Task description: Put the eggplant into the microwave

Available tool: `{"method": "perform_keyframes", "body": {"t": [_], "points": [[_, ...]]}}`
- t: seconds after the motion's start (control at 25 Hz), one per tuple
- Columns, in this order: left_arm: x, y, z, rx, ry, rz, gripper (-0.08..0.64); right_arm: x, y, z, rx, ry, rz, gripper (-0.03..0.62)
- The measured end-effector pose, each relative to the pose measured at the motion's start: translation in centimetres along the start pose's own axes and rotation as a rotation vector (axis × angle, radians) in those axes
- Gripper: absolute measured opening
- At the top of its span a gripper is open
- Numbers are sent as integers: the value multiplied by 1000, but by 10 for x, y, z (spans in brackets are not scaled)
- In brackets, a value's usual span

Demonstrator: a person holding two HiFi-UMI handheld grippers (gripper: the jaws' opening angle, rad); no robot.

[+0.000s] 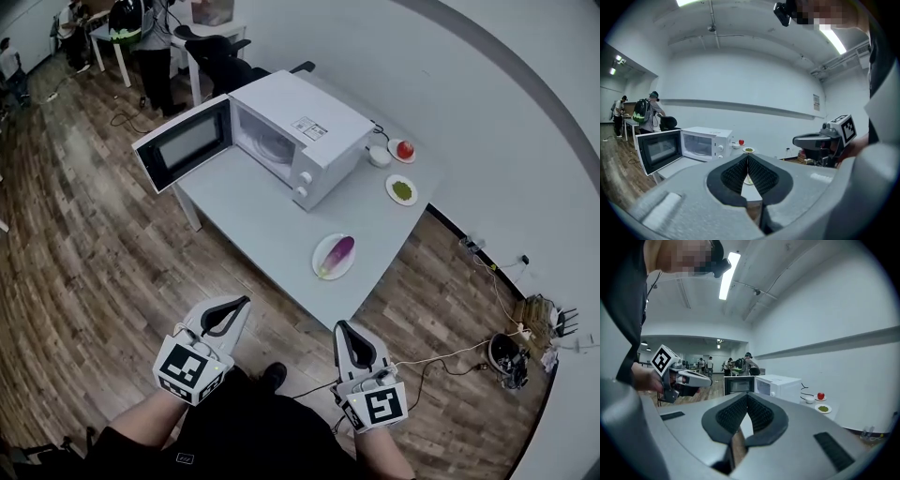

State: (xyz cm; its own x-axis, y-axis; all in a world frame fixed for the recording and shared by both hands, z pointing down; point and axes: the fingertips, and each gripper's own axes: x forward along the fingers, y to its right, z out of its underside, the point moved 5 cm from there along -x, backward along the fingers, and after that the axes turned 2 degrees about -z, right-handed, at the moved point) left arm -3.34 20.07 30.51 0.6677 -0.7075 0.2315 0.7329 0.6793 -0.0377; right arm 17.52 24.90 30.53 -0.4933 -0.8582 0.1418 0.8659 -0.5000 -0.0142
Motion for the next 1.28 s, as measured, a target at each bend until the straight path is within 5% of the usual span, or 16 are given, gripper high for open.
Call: {"method": "perform_keyframes", "body": {"t": [0.76,0.96,1.16,1.28], "points": [[124,-53,-10,-10,-35,142,9,90,78,39,-197,-178,146,14],[162,-66,0,39,-63,139,9,107,112,72,-319,-268,147,14],[189,-64,4,-16,-57,106,9,119,142,111,-555,-319,143,14],[206,-67,13,-5,-84,96,9,128,153,133,-615,-338,128,14]]}}
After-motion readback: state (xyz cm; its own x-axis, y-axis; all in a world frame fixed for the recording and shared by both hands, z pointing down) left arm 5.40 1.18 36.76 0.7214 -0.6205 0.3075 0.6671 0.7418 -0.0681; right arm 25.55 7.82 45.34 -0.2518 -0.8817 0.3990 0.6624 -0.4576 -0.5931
